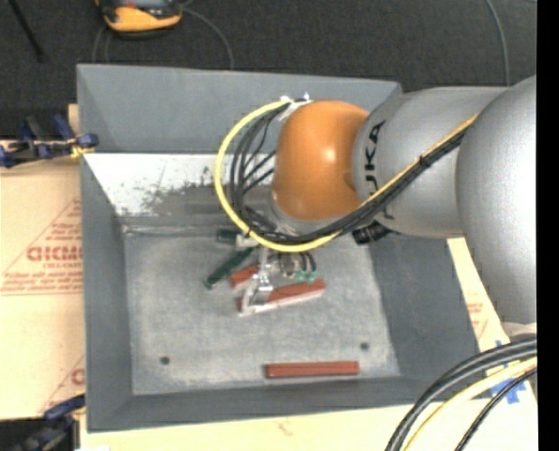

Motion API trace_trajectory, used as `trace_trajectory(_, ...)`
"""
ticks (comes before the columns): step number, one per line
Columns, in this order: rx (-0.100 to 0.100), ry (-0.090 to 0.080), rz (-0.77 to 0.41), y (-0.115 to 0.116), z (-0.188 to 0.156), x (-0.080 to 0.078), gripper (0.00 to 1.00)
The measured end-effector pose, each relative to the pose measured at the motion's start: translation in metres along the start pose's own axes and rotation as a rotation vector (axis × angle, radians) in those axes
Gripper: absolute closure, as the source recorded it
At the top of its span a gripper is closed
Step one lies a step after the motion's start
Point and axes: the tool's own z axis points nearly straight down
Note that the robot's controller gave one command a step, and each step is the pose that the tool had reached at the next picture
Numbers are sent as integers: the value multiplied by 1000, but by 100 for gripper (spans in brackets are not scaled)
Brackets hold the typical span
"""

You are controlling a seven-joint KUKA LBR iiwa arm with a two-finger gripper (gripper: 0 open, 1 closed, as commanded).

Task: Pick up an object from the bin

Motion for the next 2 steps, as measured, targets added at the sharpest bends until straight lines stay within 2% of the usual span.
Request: trace_trajectory(2, 0, -2, -4, 0, 1, -2, 0)
